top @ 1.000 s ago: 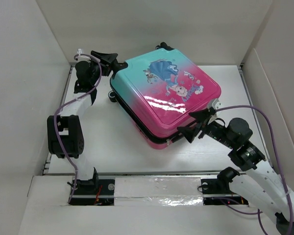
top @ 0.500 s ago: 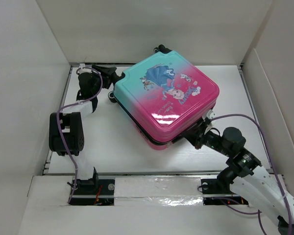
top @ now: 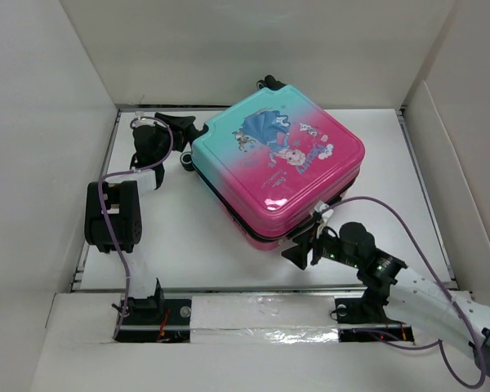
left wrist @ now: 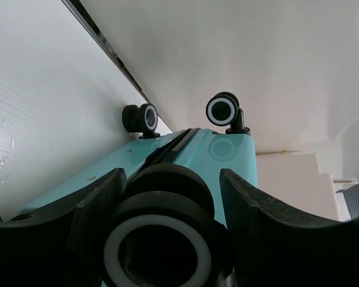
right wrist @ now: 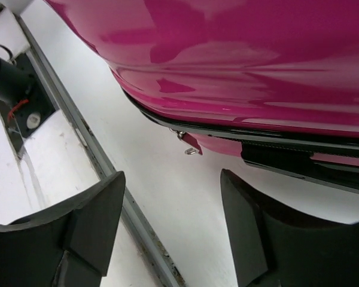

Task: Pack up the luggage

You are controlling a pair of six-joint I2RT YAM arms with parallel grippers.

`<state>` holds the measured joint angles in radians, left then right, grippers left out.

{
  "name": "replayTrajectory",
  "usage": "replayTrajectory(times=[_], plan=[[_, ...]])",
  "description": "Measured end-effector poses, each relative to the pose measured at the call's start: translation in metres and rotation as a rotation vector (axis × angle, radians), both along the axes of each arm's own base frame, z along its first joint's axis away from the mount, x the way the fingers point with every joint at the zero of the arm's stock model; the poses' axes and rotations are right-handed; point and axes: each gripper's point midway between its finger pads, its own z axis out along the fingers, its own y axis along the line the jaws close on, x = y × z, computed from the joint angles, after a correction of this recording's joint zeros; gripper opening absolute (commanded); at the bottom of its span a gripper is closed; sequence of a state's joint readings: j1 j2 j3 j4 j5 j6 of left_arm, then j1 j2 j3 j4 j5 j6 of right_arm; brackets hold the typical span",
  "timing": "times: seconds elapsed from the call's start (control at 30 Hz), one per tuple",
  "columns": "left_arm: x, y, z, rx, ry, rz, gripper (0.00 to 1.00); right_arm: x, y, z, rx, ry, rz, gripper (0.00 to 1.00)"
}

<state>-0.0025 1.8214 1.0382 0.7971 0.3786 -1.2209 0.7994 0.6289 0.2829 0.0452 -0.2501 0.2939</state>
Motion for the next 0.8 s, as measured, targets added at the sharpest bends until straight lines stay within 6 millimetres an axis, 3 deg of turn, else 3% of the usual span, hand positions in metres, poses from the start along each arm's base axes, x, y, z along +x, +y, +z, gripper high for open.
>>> replayTrajectory(times=[0.1, 0.3, 0.47, 0.57, 0.67, 0.7, 0.8], plan=[[0.0, 0.001, 0.0, 0.008, -0.007, 0.0, 0.67, 0.003, 0.008, -0.008, -0.003, 0.011, -0.001, 0.74], [-0.001, 0.008, -0.007, 0.066, -0.029, 0.022, 0.84, 0.02, 0.015, -0.006, 0.027, -0.02, -0.054, 0.79], [-0.01, 0.026, -0.005, 0.109, -0.016, 0.103, 0.87, 0.024, 0.017, -0.014, 0.054, -0.01, -0.089, 0.74], [-0.022, 0.049, 0.011, 0.123, -0.039, 0.188, 0.79, 0.025, 0.02, -0.019, 0.062, 0.001, -0.108, 0.69], [-0.045, 0.068, 0.027, 0.127, -0.072, 0.276, 0.55, 0.024, 0.025, -0.024, 0.067, 0.013, -0.121, 0.62], [-0.055, 0.071, 0.032, 0.126, -0.087, 0.298, 0.42, 0.023, 0.026, -0.026, 0.07, 0.015, -0.125, 0.59], [-0.09, 0.063, 0.032, 0.12, -0.12, 0.325, 0.07, 0.024, 0.027, -0.029, 0.091, 0.022, -0.155, 0.5]])
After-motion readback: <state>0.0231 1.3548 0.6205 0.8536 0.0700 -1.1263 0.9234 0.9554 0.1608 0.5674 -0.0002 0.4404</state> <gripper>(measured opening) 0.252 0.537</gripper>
